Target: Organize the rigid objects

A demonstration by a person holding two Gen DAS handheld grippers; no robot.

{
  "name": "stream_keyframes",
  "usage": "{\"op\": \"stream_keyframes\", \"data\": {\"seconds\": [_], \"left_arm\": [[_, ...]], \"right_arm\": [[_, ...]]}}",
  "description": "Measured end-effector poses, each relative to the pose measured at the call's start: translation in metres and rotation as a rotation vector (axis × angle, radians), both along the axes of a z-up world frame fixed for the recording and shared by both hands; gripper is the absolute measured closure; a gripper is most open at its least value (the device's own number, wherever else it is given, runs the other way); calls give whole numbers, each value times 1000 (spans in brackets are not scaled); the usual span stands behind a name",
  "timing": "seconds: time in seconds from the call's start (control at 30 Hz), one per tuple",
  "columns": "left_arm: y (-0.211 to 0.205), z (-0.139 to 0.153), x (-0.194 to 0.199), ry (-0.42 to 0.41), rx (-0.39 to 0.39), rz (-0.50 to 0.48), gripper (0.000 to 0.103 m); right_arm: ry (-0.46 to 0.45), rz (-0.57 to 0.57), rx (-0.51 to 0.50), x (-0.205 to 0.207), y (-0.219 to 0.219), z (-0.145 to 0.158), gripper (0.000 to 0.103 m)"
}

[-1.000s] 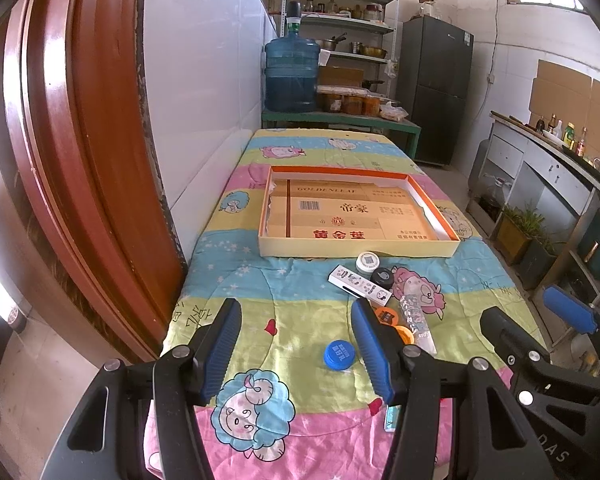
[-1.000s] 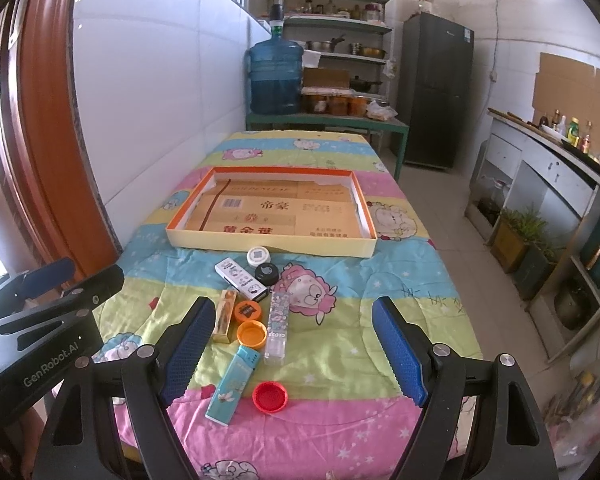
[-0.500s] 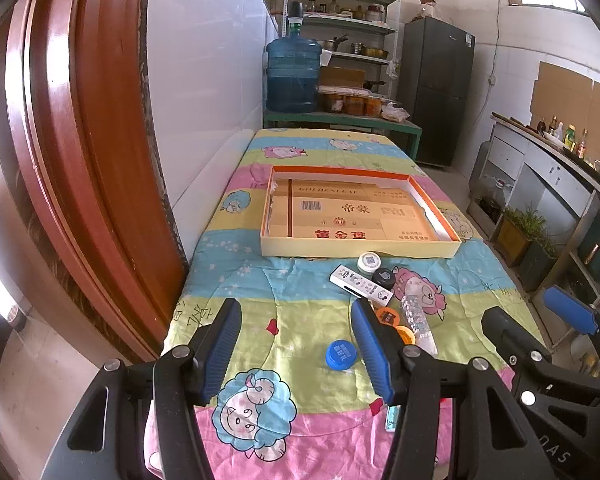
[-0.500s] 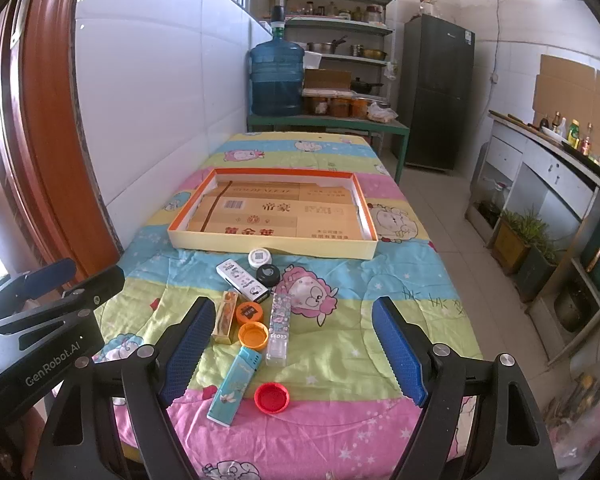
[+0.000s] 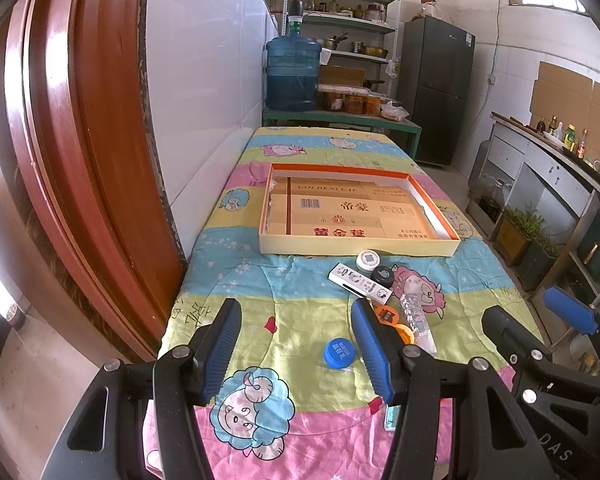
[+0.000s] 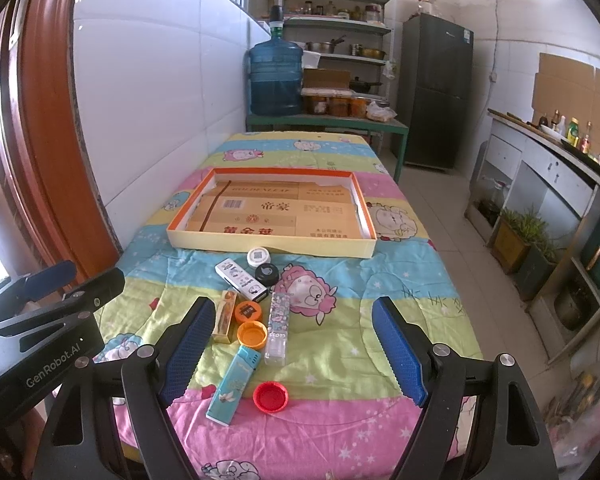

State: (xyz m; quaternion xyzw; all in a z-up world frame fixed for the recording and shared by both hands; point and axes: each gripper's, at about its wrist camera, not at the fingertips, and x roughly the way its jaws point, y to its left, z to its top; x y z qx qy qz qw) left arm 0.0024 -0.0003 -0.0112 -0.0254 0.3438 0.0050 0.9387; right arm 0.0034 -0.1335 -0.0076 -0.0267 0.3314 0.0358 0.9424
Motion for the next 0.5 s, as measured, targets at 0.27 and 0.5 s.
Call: {"op": "stream_keyframes", "data": {"seconds": [0.27, 0.5], "left_arm": [[0, -2, 0, 2, 0, -1, 46], [-2, -5, -1, 5, 0, -2, 46]], "right_arm": [[2, 0, 3, 0, -1, 0, 21], [4, -2, 4, -1, -1, -1, 21]]}}
